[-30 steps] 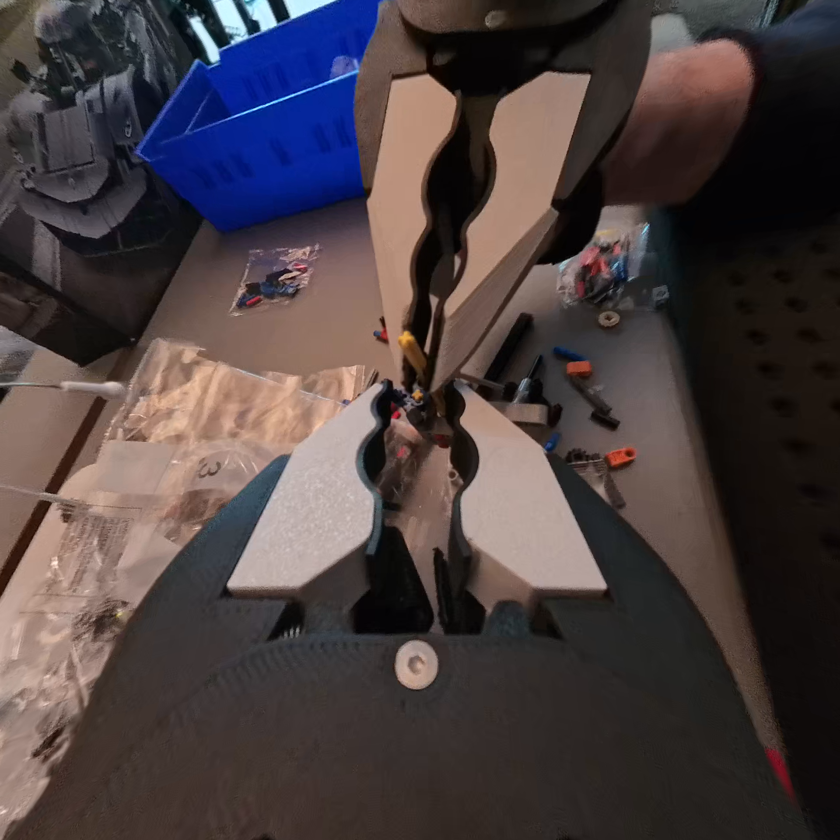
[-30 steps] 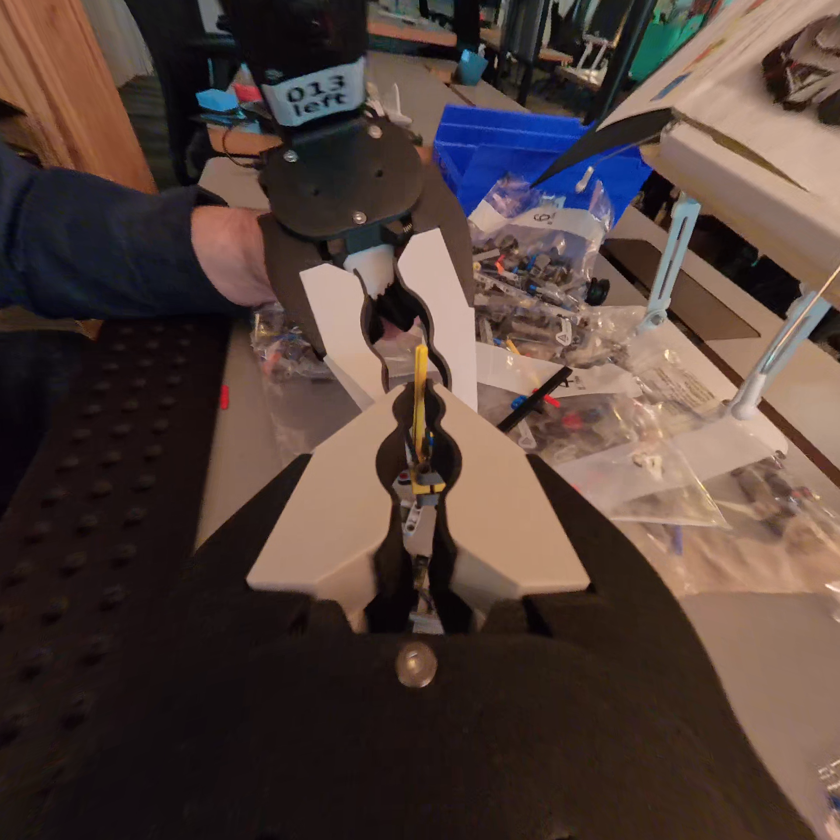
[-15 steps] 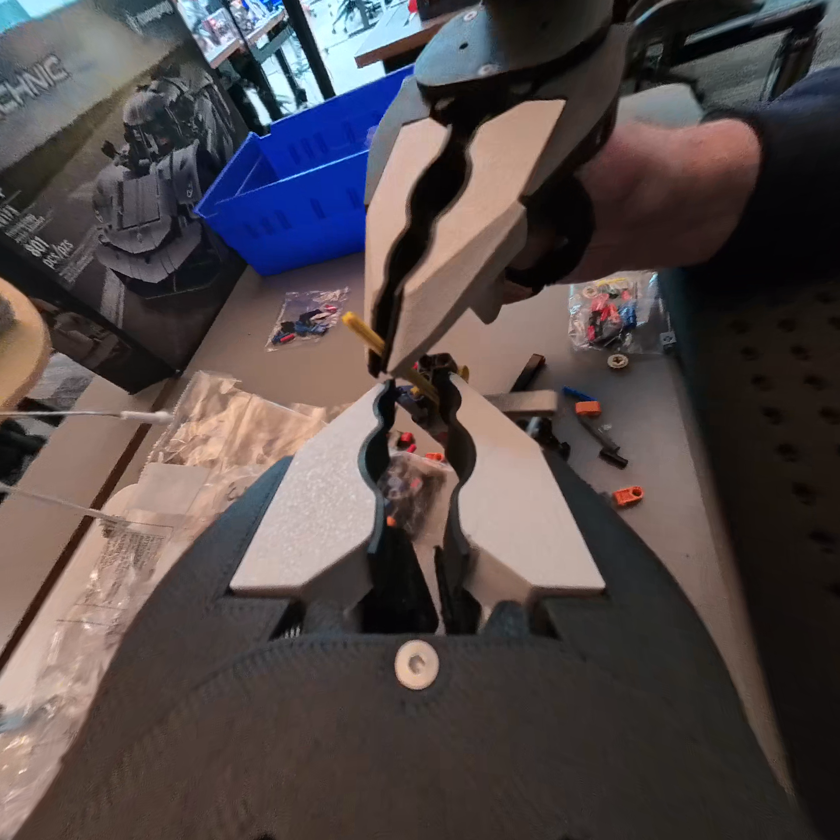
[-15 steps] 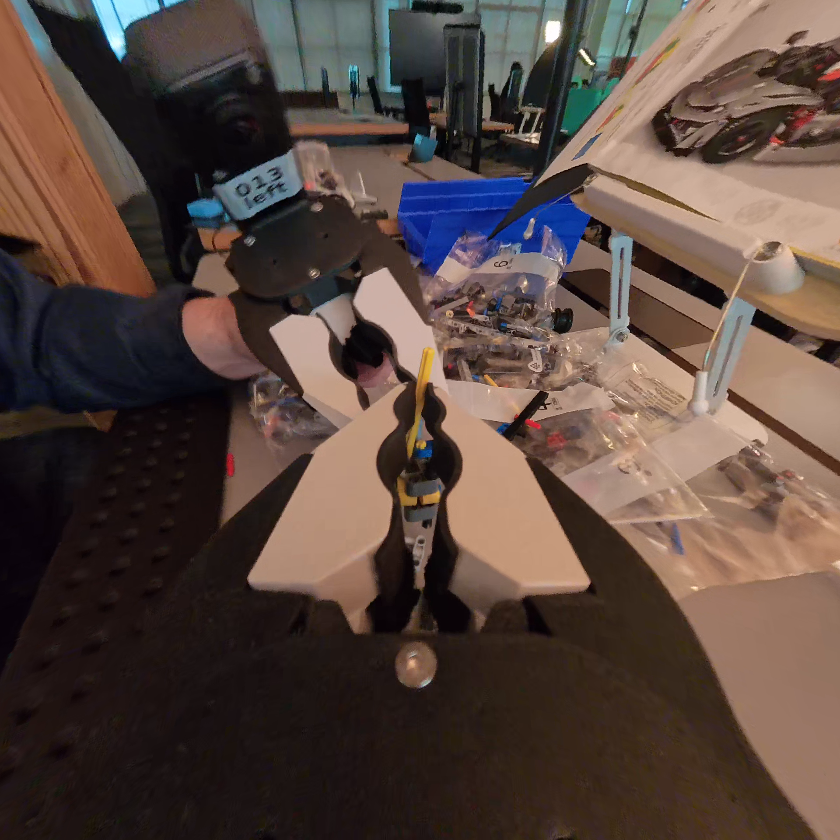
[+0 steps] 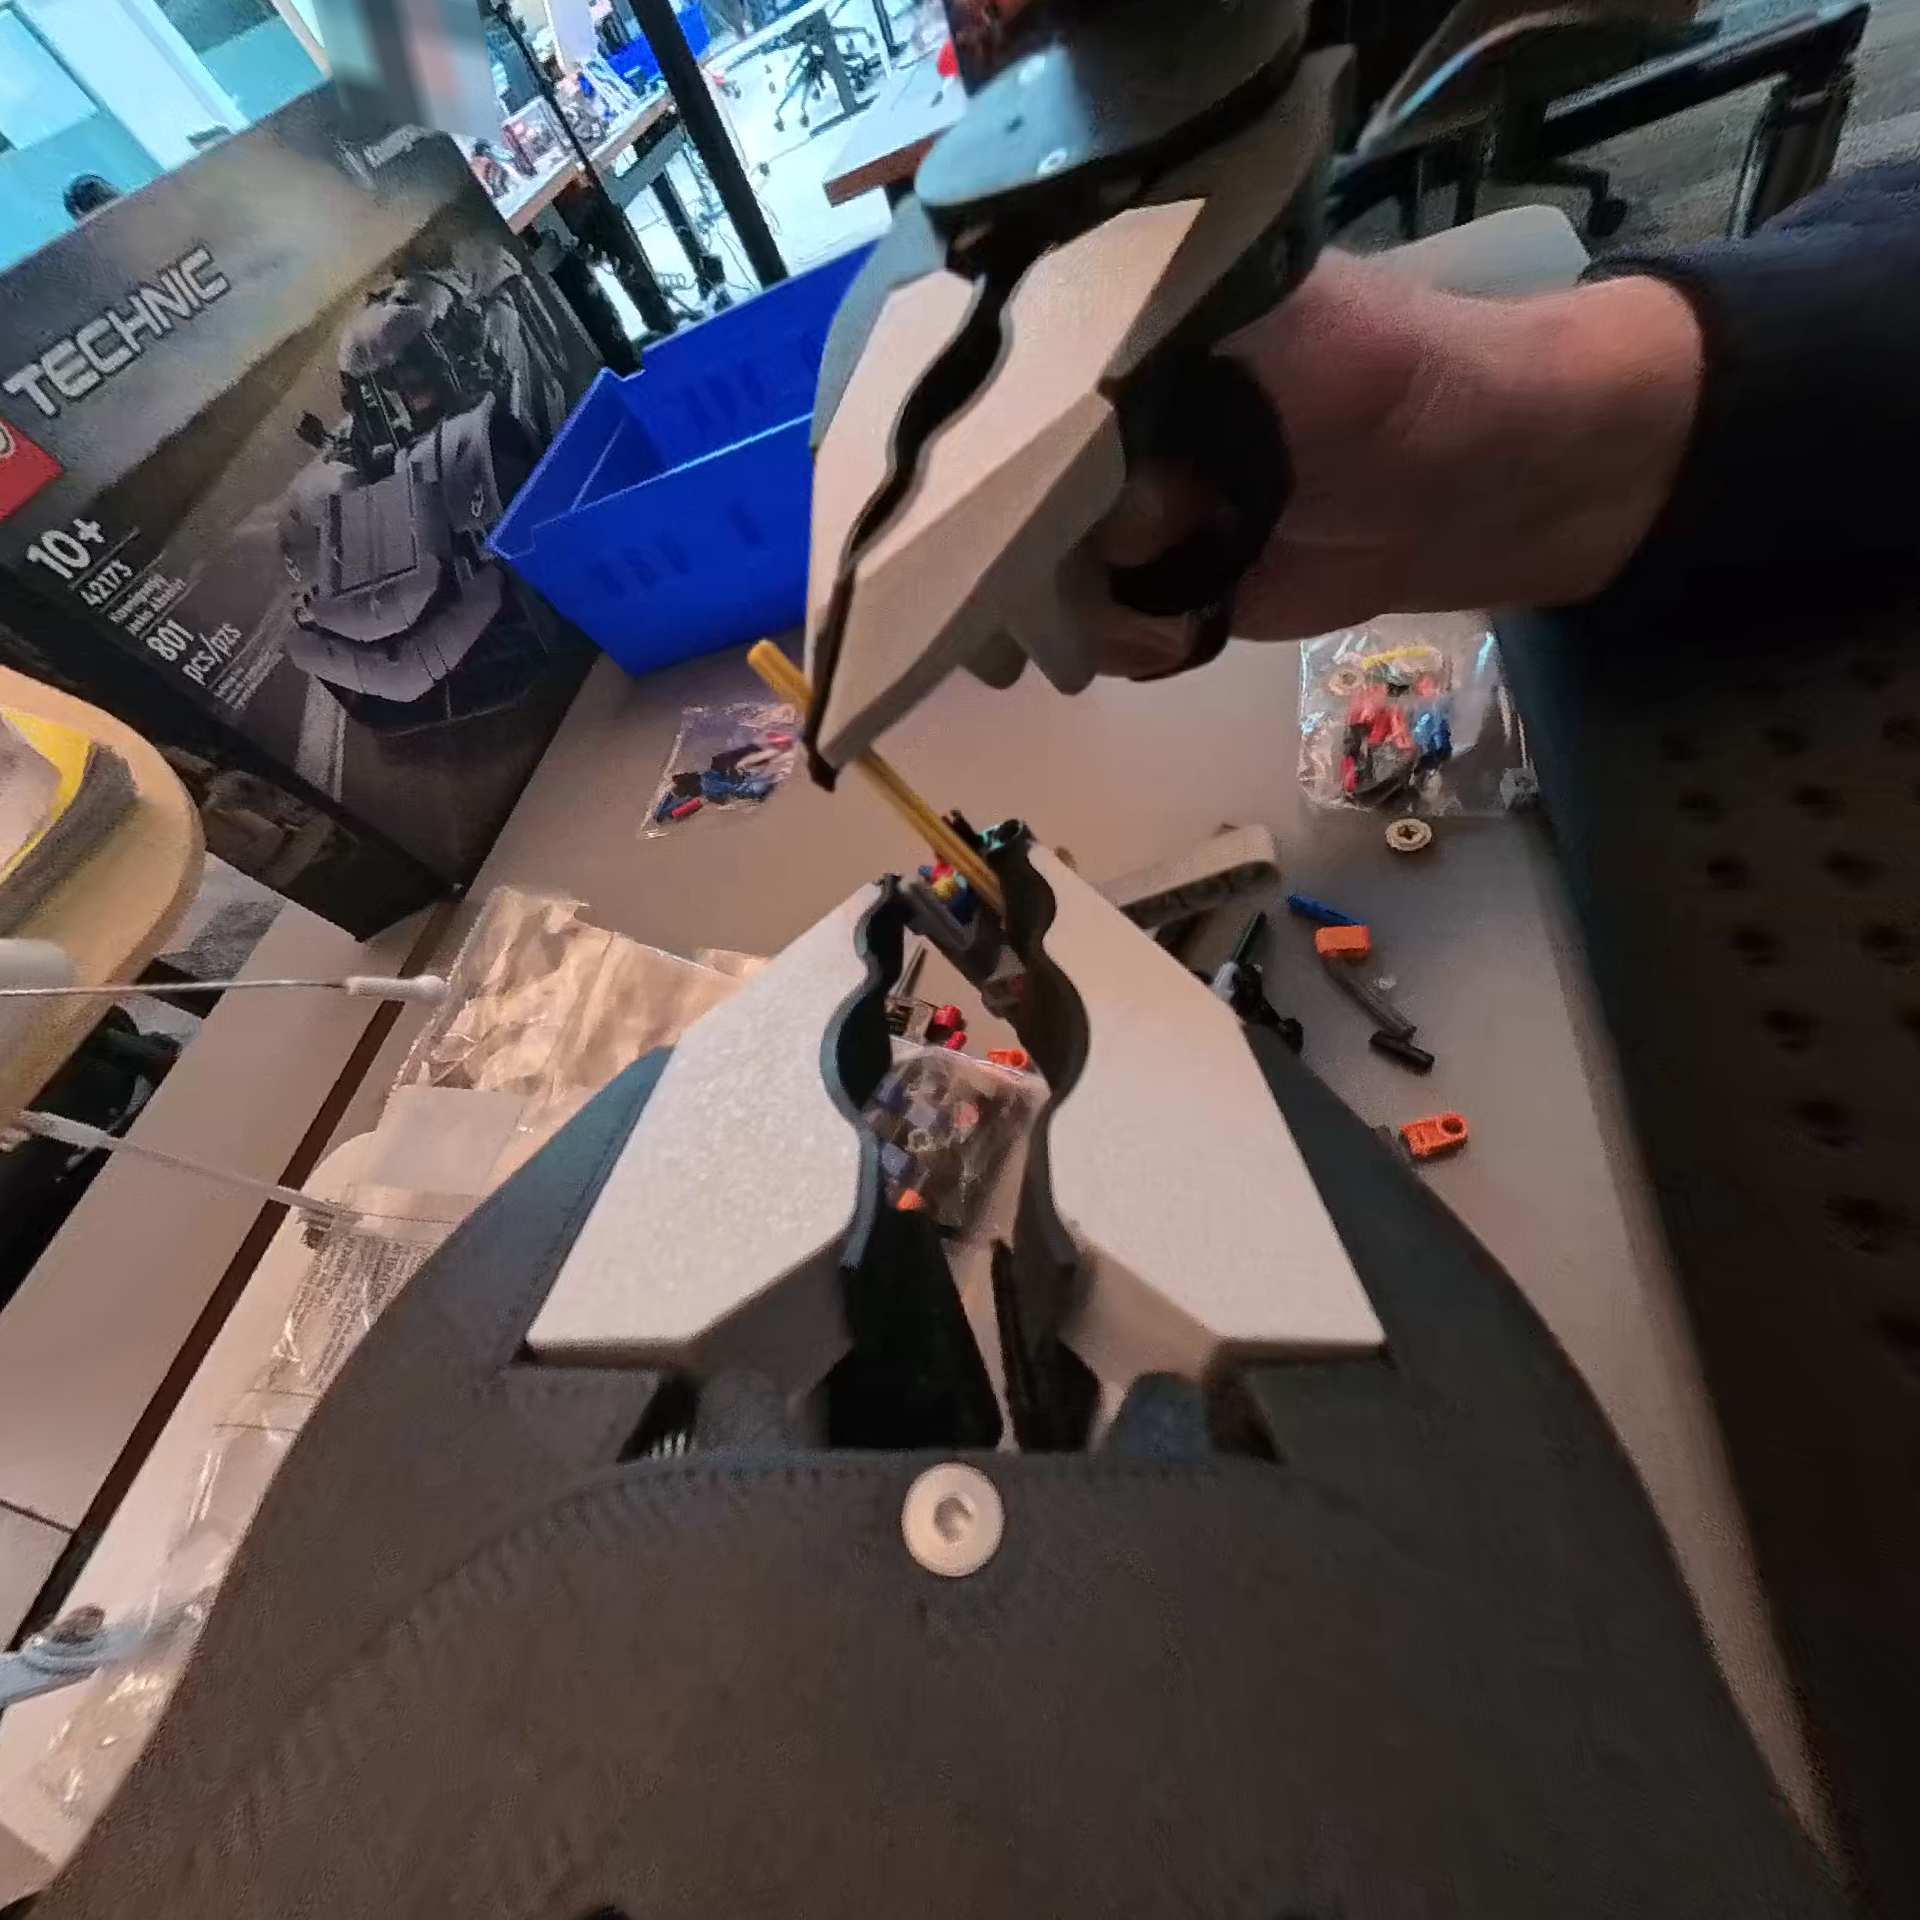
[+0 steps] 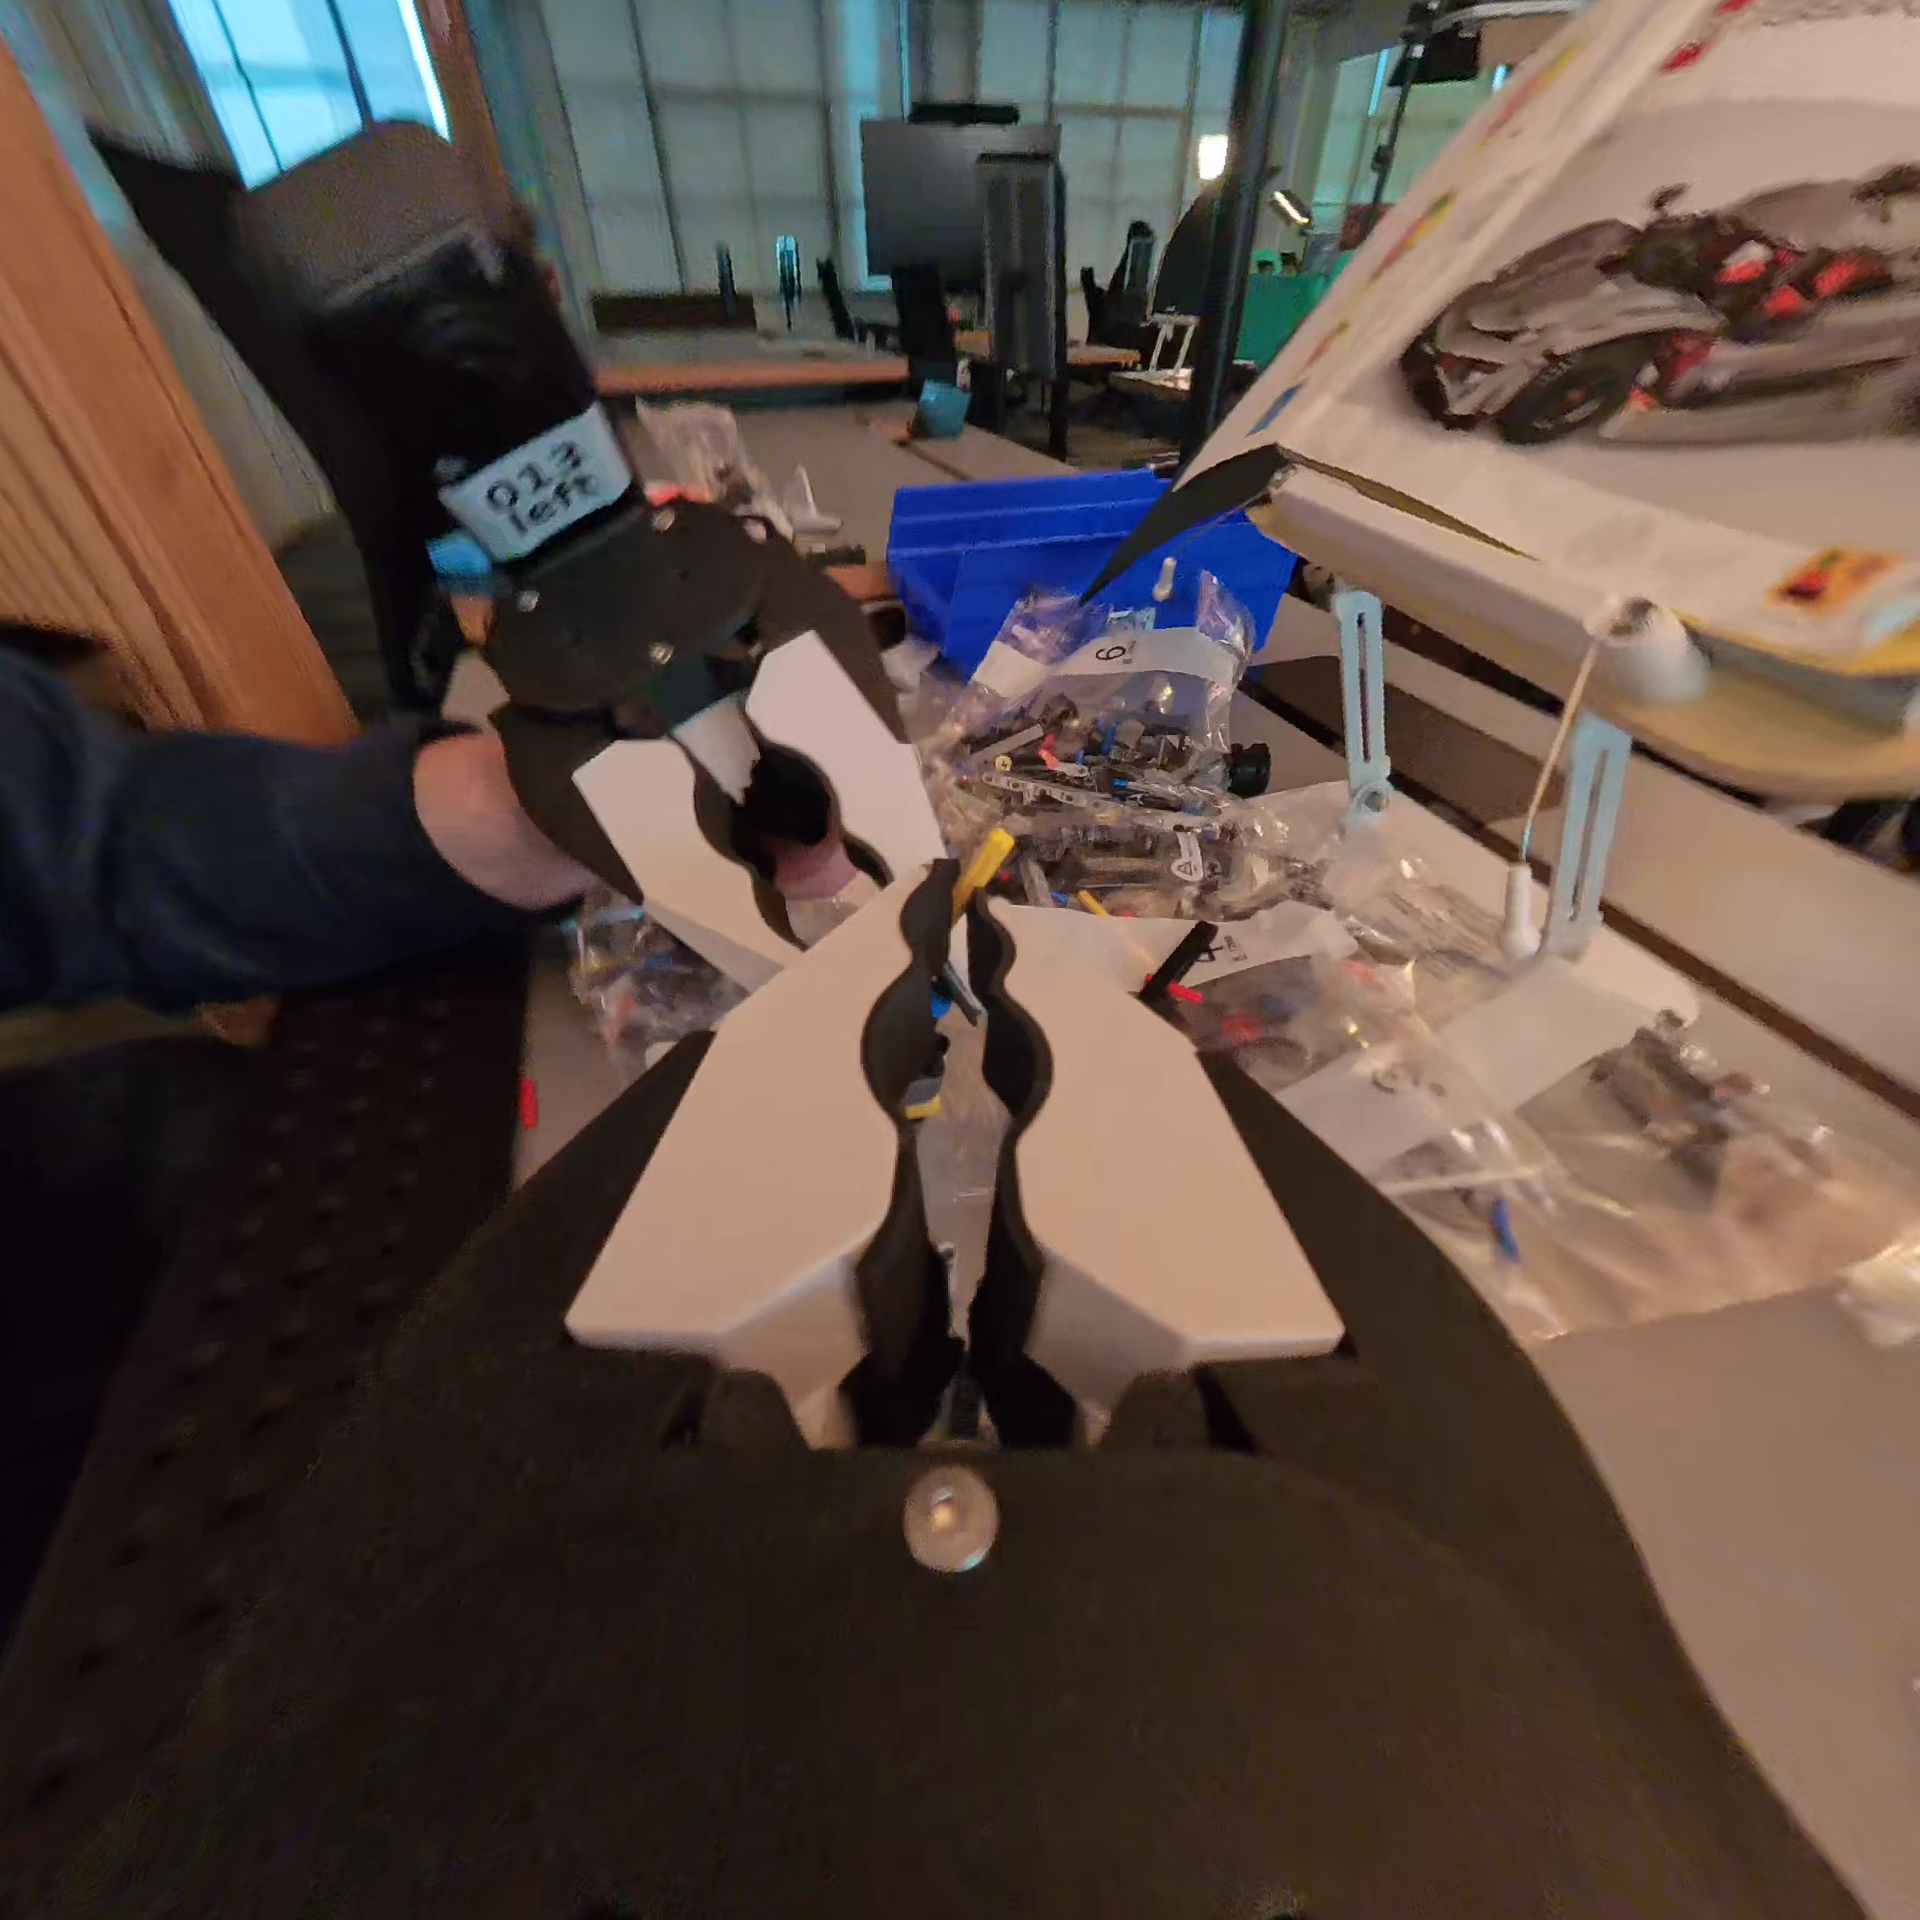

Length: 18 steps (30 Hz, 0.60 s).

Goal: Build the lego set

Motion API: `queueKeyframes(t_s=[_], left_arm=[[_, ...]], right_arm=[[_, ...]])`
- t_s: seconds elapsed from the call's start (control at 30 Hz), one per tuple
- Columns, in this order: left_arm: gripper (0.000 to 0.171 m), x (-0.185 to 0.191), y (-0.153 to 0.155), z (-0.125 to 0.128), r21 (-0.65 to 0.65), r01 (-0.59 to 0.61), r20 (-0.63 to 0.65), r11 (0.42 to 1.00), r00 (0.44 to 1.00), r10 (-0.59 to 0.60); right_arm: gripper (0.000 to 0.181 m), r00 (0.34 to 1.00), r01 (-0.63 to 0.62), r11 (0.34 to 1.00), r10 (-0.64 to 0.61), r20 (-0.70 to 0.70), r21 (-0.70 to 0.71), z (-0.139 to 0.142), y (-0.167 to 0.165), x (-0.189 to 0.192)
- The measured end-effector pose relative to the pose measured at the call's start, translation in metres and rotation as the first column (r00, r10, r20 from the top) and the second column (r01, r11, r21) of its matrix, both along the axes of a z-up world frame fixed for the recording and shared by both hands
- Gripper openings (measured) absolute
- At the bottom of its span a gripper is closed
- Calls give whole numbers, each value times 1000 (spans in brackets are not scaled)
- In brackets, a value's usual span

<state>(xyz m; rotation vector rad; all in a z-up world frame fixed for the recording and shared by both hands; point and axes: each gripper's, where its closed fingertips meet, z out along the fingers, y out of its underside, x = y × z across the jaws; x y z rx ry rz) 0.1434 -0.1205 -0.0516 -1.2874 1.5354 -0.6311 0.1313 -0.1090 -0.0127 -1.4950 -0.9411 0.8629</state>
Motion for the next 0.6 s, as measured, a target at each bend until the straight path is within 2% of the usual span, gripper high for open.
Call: queueKeyframes(t_s=[0.13,0.2,0.27,0.33,0.4,0.5,0.6], left_arm=[[20,-2,7,-10,-7,-18,-35,1000,999,17],[22,-4,14,-13,-10,-23,-40,1000,999,23],[23,-5,6,-10,-10,15,-20,1000,1000,-15],[20,-1,-3,-9,4,36,-28,999,999,-36],[19,3,0,-9,38,5,-51,999,999,-3],[19,1,11,-20,24,-29,-92,999,995,31],[22,-3,11,-20,10,-9,-74,1000,997,9]], right_arm=[[0,999,32,998,-32,11,-45,-8,7,0],[0,994,-1,998,-6,111,68,-8,-7,-12],[0,982,-48,983,13,190,180,-6,-19,-20],[0,992,1,994,-15,124,110,-3,-8,-10],[0,996,49,998,-50,70,26,-5,4,2],[0,991,77,997,-79,111,26,-14,9,1],[0,965,-40,978,-15,260,207,-15,-17,-21]])
